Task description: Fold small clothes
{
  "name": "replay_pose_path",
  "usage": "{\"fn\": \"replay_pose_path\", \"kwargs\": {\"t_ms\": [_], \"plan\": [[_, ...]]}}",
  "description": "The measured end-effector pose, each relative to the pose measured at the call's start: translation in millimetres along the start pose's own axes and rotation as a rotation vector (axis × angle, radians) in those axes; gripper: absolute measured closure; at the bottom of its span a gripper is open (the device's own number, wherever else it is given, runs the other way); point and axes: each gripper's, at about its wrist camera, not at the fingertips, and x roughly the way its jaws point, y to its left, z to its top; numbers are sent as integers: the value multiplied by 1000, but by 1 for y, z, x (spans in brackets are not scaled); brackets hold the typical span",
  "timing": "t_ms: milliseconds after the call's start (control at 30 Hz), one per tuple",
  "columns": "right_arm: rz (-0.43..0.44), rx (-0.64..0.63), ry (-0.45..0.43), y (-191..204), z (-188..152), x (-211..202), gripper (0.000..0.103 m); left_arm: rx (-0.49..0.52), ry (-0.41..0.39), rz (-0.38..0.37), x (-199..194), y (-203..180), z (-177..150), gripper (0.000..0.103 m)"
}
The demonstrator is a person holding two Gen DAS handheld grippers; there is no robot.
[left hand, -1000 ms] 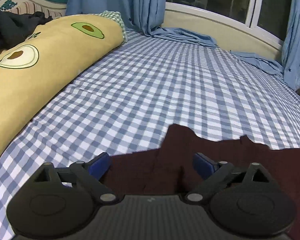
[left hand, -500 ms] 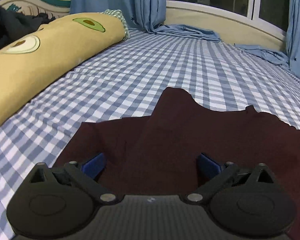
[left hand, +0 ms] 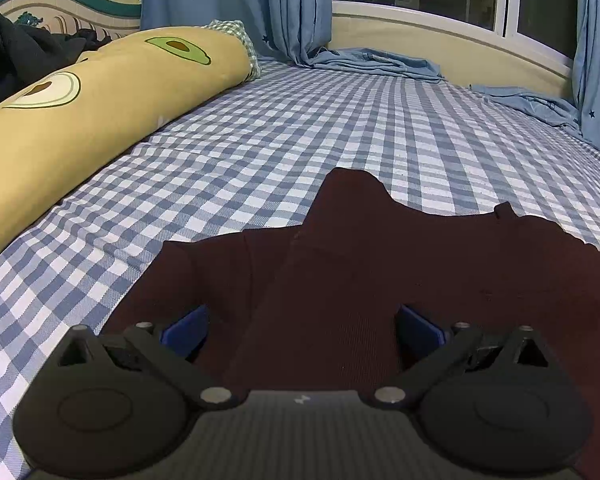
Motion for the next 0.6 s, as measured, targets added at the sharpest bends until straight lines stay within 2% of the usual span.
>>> {"fn": "replay_pose_path", "kwargs": {"t_ms": [167,400,533,600], "plan": [[-18,-25,-13,5,0,-3,0,-7,1,-6,0,1,0,1],[-123,-170,-63,30,-3,-10,0,-8,1,-7,0,1,0,1],[-118,-153,-74,28,-2,-13,0,-8,0,-8,1,1,0,1],[-177,-109,-134,23,1,-32,1,-11,-1,-11,1,2,0,1]]}}
